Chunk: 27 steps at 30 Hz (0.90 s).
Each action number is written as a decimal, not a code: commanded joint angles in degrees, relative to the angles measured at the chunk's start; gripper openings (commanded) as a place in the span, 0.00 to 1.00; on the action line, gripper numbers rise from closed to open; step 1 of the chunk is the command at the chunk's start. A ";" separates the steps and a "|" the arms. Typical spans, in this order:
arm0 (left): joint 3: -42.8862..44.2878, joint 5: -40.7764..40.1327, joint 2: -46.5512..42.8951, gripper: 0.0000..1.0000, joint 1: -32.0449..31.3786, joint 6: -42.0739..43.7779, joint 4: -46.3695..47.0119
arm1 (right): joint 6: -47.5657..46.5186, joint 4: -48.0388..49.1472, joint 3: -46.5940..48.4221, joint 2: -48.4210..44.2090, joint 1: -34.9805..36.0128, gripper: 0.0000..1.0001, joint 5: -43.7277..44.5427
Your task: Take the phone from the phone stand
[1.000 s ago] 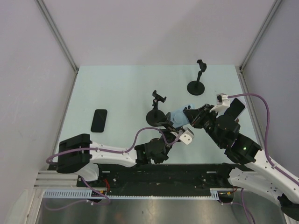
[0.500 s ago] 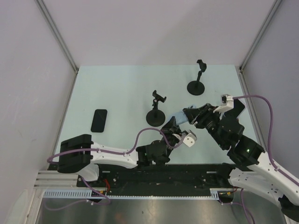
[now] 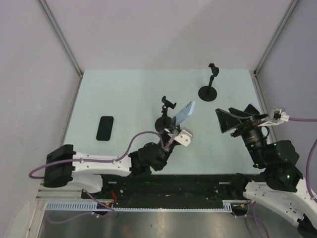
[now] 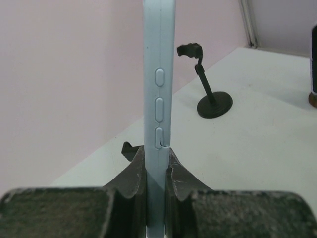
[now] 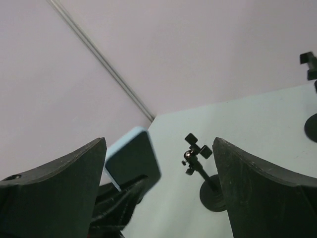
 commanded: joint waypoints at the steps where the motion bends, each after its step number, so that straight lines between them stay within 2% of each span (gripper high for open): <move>1: 0.87 6.55 -8.66 0.00 4.36 -11.42 -6.95 | -9.13 1.57 2.25 -2.36 -0.25 0.94 2.99; 3: 1.22 12.07 -12.96 0.00 7.69 -15.13 -11.19 | -11.67 1.13 2.34 -2.71 -0.25 0.95 2.99; 5: 2.80 16.57 -17.60 0.01 10.86 -21.71 -19.80 | -13.00 0.34 2.25 -2.80 -0.25 0.97 3.34; 10: 6.40 32.82 -25.01 0.00 26.24 -36.91 -37.01 | -15.81 -1.41 2.25 -2.19 -0.16 1.00 3.87; 14: 8.78 39.61 -28.35 0.00 37.91 -43.52 -45.66 | -17.22 -3.26 2.25 -1.49 -0.25 1.00 5.27; 16: 8.69 43.82 -28.53 0.01 42.32 -48.42 -50.74 | -17.84 -3.79 2.25 -1.05 -0.16 1.00 5.80; 17: 8.26 49.23 -28.53 0.00 47.04 -50.20 -51.64 | -18.62 -4.40 2.25 -0.78 -0.16 1.00 5.89; 22: 4.13 64.64 -24.77 0.00 60.16 -60.04 -55.06 | -20.21 -7.21 2.25 1.85 -0.16 1.00 4.75; 23: 3.60 67.19 -23.71 0.00 63.84 -60.84 -55.33 | -20.39 -8.26 2.25 2.29 -0.25 1.00 4.40; 24: 3.07 72.00 -22.66 0.00 65.53 -61.89 -55.34 | -20.74 -8.79 2.25 3.34 -0.16 1.00 3.53; 27: 1.49 78.09 -17.74 0.01 70.37 -62.69 -56.12 | -21.61 -10.55 2.25 5.10 -0.34 1.00 1.94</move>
